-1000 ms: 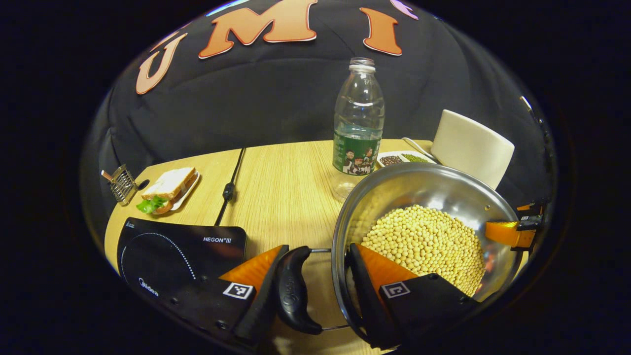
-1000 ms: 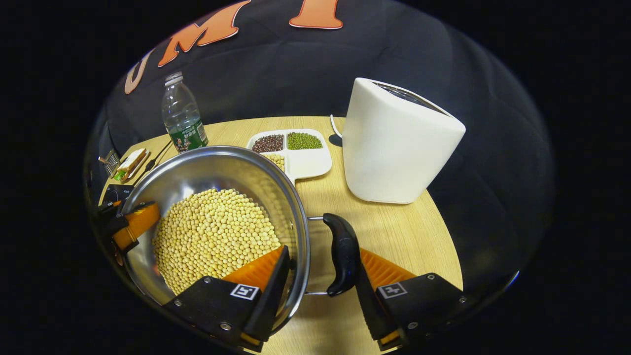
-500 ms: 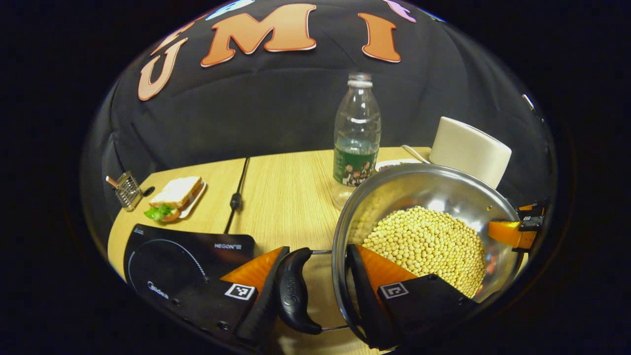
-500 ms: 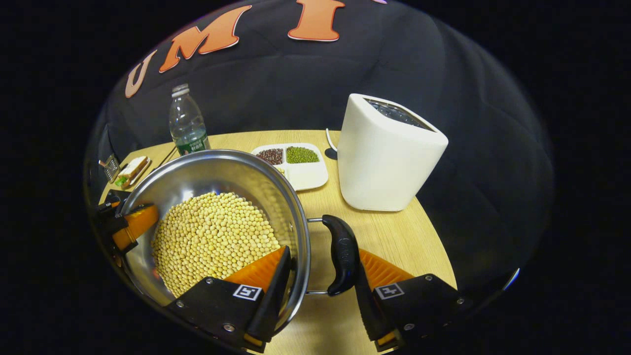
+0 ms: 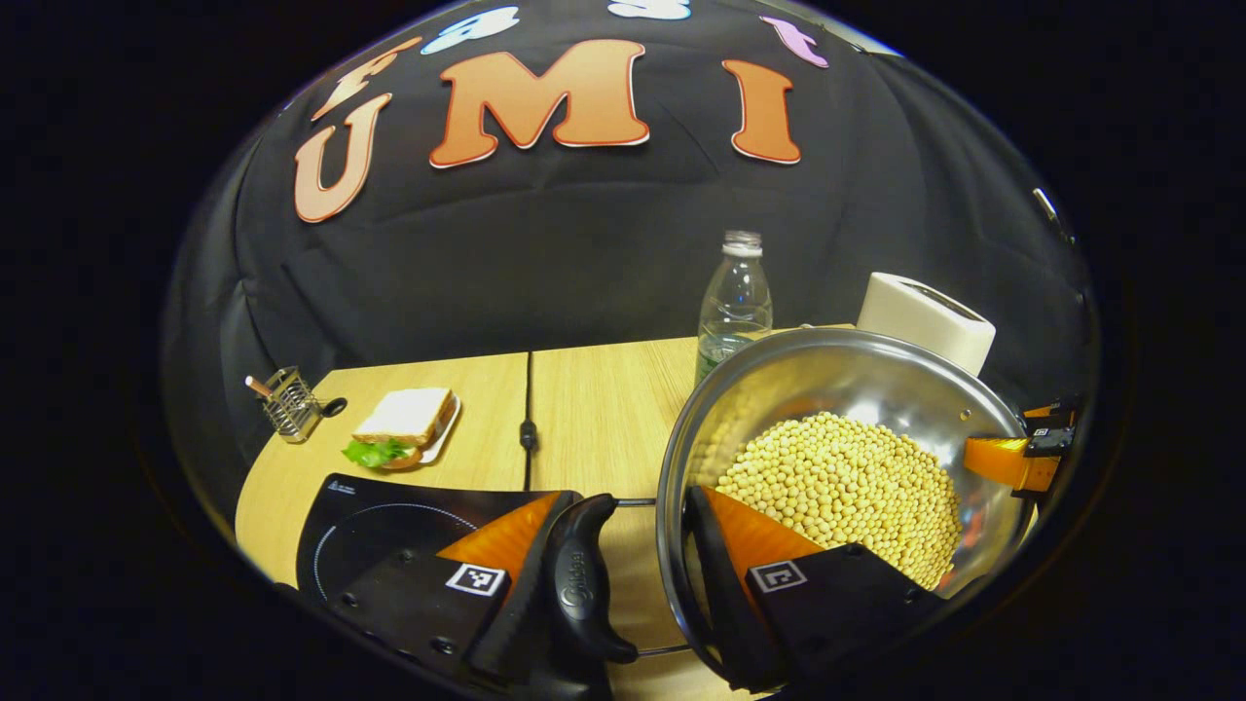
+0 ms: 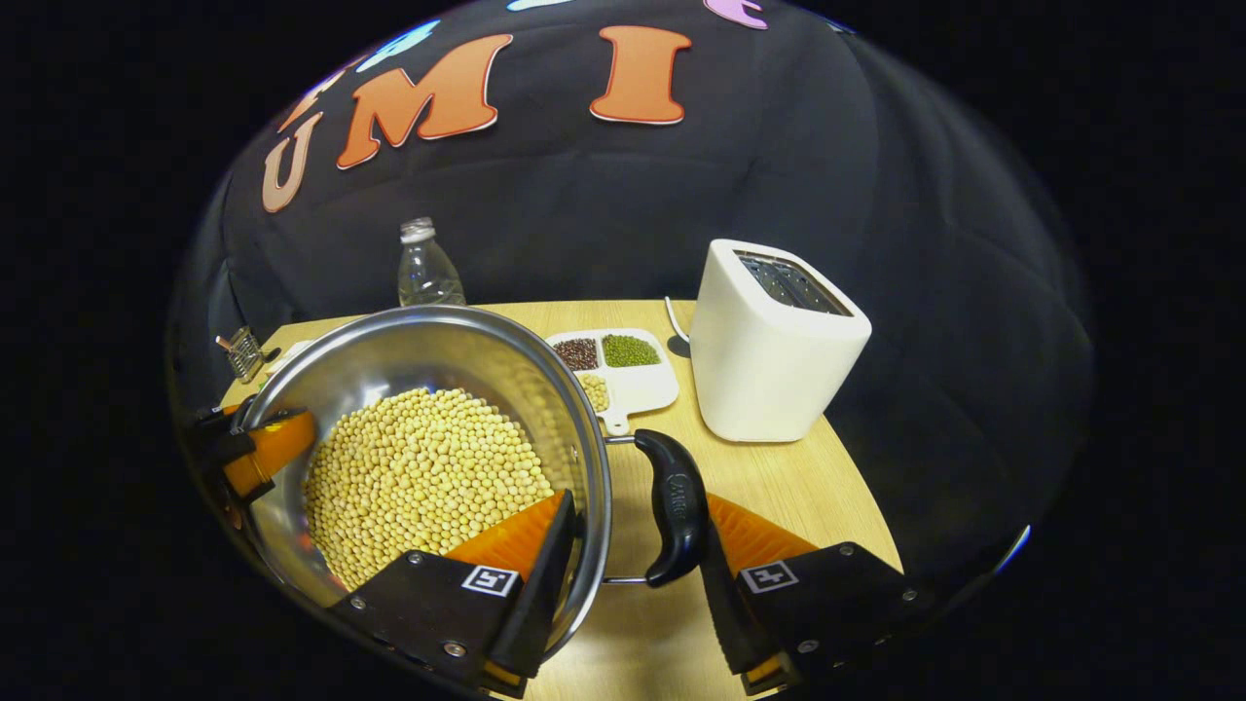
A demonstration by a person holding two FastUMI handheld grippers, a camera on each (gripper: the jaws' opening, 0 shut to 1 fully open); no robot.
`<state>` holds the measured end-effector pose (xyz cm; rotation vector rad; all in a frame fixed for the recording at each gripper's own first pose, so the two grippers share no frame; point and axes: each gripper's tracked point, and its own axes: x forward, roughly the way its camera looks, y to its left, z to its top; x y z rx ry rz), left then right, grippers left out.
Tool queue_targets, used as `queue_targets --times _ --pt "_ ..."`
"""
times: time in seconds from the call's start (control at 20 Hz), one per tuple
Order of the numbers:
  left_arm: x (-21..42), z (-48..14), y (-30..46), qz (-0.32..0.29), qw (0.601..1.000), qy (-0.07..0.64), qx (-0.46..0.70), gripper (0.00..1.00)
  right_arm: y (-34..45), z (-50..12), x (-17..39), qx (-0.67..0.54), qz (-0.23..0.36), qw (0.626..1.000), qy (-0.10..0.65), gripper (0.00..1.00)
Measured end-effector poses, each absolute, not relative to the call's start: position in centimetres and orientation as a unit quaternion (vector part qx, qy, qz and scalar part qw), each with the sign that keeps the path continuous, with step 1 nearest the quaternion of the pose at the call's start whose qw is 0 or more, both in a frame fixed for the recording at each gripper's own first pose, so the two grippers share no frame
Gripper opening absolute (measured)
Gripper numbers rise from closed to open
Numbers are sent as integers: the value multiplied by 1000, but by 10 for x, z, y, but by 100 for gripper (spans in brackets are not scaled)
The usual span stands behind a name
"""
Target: First push the handle of the pot to place it horizontally, then grasp the pot with both hands and set it on the induction cooktop.
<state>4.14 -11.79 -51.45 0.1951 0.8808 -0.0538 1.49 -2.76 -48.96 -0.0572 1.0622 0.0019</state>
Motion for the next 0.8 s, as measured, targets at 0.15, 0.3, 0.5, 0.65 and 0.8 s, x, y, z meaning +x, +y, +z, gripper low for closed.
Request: queue_targets --times 0.15,0.3,0.5,0.65,0.8 --pt "40 -497 -103 -22 903 418 91 77 -13 -475 15 -28 7 866 498 69" --pt "36 -480 -85 -16 906 413 88 76 4 -460 15 -29 16 872 488 68" --pt "34 -457 -58 -4 911 404 86 76 34 -444 19 -27 28 879 475 68" --pt "34 -443 -34 8 913 399 86 76 58 -434 21 -30 41 881 470 68" --pt "29 -429 -9 20 915 394 87 76 85 -425 22 -32 52 883 465 68"
